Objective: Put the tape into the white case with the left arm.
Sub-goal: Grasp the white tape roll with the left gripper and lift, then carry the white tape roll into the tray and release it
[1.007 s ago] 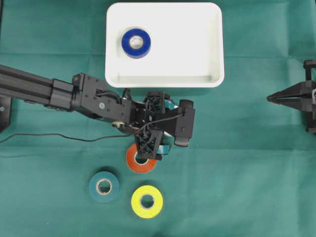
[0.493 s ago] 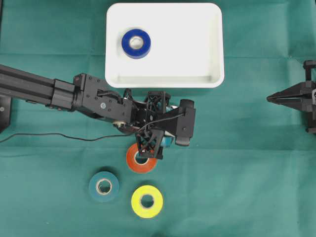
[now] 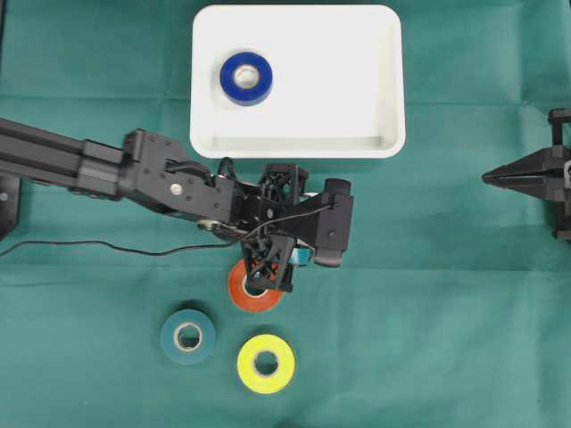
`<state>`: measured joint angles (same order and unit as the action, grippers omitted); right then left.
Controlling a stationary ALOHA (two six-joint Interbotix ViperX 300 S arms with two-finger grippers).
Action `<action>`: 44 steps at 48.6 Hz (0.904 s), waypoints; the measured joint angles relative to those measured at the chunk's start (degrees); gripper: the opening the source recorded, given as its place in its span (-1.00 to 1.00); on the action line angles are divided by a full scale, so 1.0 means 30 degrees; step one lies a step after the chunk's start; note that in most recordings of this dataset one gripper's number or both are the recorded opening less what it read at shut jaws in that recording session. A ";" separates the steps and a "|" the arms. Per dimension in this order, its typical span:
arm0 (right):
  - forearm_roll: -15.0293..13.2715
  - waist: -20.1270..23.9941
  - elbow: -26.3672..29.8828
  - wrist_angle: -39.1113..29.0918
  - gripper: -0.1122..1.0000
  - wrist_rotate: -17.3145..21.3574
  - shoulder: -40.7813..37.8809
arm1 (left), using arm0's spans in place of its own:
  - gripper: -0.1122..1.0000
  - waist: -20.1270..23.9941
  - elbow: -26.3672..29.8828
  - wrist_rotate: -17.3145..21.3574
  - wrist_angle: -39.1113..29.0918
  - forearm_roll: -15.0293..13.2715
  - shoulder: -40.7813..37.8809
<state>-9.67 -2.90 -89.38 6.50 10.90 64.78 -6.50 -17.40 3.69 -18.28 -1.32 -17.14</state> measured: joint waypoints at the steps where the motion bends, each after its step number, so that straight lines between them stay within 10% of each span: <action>1: 0.0000 0.0000 0.0029 0.0000 -0.97 0.0000 0.0000 | -0.30 -0.0029 0.0000 0.0000 -0.0059 0.0000 0.0176; 25: 0.0000 0.0000 0.0000 0.0000 -0.97 0.0000 0.0029 | -0.30 -0.0088 -0.0029 0.0146 -0.2109 0.0000 0.2637; 44: 0.0000 0.0029 0.0000 0.0000 -0.97 0.0000 0.0000 | -0.30 0.3398 -0.0176 0.1436 -0.2168 0.0029 0.2725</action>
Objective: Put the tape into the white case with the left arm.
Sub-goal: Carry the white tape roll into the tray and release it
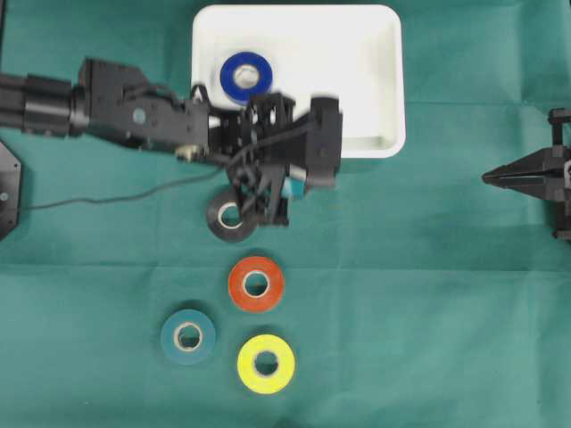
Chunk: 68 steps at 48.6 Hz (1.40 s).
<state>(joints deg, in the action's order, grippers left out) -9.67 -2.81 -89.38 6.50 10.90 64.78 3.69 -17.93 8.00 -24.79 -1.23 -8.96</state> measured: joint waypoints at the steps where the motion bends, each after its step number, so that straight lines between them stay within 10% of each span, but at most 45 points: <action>1: 0.0000 -0.0029 0.0000 0.0000 -0.97 0.0000 0.0000 | -0.30 0.0146 0.0000 0.0088 0.0000 -0.0029 0.0000; 27: 0.0000 -0.0029 0.0000 0.0000 -0.97 0.0000 0.0029 | -0.30 0.3750 0.0586 0.2285 0.0586 0.0000 -0.1172; 52: 0.0000 -0.0029 0.0000 0.0000 -0.97 0.0000 0.0029 | -0.29 0.4072 0.1084 0.2725 0.0586 0.0000 -0.1670; 63: 0.0029 -0.0029 0.0000 0.0000 -0.97 0.0000 0.0000 | 0.74 0.4072 0.1055 0.3076 0.0615 0.0000 -0.1816; 68: 0.0000 -0.0029 0.0000 0.0000 -0.97 0.0000 0.0000 | 0.70 0.4072 0.1055 0.3105 0.0615 0.0000 -0.1816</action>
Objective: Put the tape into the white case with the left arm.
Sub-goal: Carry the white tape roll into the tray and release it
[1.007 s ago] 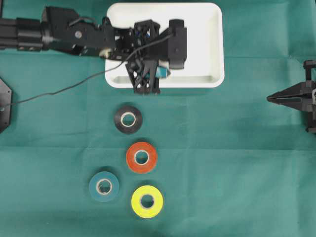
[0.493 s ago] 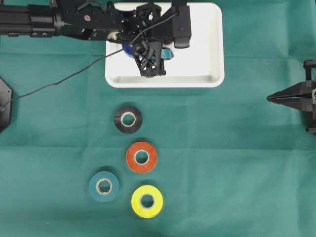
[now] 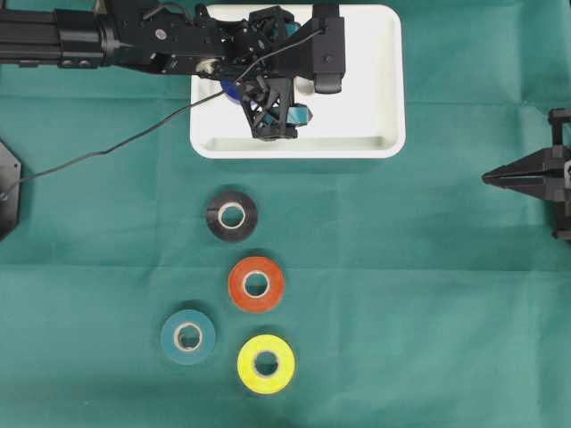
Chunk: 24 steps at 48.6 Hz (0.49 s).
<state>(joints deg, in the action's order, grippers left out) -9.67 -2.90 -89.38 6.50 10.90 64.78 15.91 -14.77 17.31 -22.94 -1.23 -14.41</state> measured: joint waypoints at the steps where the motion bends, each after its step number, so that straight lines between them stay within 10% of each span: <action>1: 0.0000 0.0029 0.0000 0.0000 -0.97 0.0000 0.0029 | 0.69 0.0029 0.0000 0.0029 0.0000 0.0000 0.0000; 24: 0.0000 0.0029 0.0000 0.0029 -0.97 0.0000 0.0000 | 0.67 0.0000 -0.1553 -0.0029 0.0029 0.0000 0.1670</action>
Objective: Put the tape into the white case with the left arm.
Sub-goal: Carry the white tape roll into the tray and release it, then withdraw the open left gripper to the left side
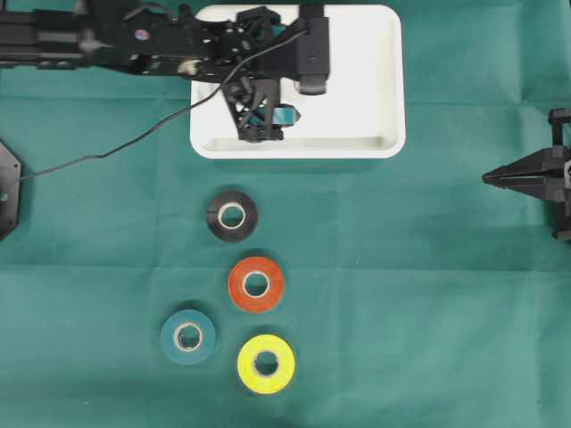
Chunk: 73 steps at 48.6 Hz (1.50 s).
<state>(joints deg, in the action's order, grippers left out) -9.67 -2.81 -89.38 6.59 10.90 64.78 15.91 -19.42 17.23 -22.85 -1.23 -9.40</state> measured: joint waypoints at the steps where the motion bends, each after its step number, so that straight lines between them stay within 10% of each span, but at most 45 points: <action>1: 0.0000 -0.0029 0.0000 0.0000 -0.97 0.0000 0.0029 | 0.67 0.0029 -0.0234 0.0000 0.0000 0.0000 0.0234; 48: 0.0000 -0.0029 0.0000 0.0000 -0.97 0.0000 0.0117 | 0.66 -0.0469 -1.0107 -0.0146 0.1436 -0.0029 1.0166; 73: 0.0000 -0.0029 -0.0029 -0.0029 -0.97 0.0000 0.0117 | 0.66 -0.0762 -1.2422 -0.0176 0.1465 -0.0059 1.3154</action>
<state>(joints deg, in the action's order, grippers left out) -9.67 -2.90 -89.47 6.50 10.90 65.13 13.62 -56.69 16.70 -18.46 -1.41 30.06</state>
